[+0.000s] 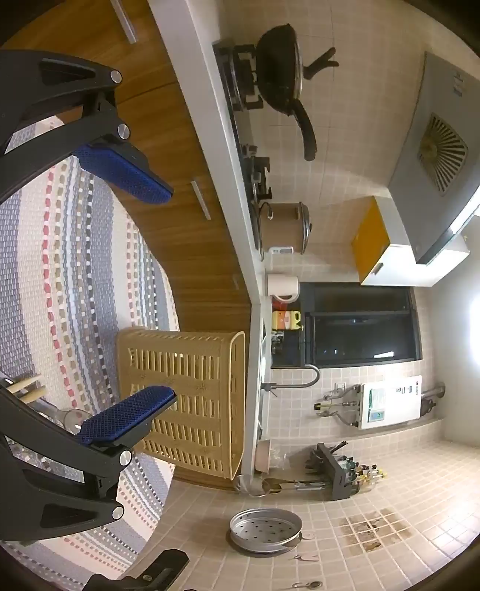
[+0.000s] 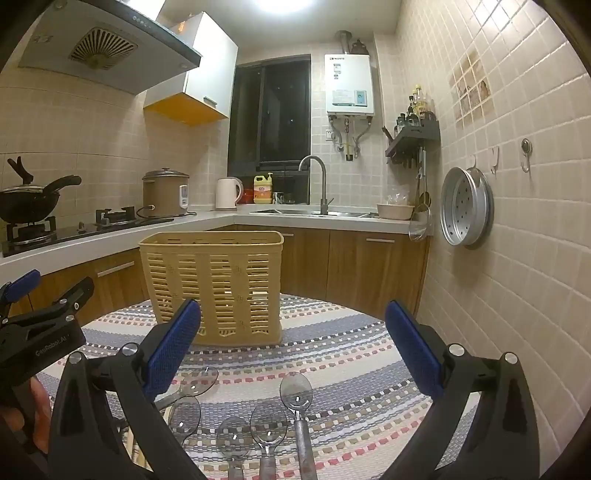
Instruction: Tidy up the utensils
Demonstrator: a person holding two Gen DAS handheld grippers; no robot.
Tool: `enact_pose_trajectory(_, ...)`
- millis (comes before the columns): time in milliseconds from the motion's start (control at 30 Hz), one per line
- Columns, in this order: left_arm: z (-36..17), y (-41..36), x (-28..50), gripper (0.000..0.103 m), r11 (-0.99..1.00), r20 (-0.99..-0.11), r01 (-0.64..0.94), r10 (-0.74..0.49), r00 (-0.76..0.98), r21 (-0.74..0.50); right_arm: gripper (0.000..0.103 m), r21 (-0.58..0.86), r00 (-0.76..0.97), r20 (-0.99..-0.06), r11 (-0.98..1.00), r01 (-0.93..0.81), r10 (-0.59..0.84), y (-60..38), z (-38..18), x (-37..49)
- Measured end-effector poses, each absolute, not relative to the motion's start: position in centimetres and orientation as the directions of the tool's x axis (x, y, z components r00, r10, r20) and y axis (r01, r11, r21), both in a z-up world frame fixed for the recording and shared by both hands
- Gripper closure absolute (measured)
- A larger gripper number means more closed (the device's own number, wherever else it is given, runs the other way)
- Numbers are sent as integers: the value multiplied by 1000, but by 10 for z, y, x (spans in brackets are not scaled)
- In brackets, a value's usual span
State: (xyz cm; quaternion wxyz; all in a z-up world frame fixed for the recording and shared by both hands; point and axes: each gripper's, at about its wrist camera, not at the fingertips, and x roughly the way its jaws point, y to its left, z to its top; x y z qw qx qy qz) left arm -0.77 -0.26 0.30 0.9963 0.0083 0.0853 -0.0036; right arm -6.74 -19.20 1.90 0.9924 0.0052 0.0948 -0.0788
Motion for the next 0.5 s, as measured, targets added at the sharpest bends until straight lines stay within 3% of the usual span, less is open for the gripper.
enact_pose_trajectory(500, 3, -7, -11, 7, 999, -166, 8, -2, 986, 37, 8, 5, 970, -203, 990, 140, -136, -193, 15, -67)
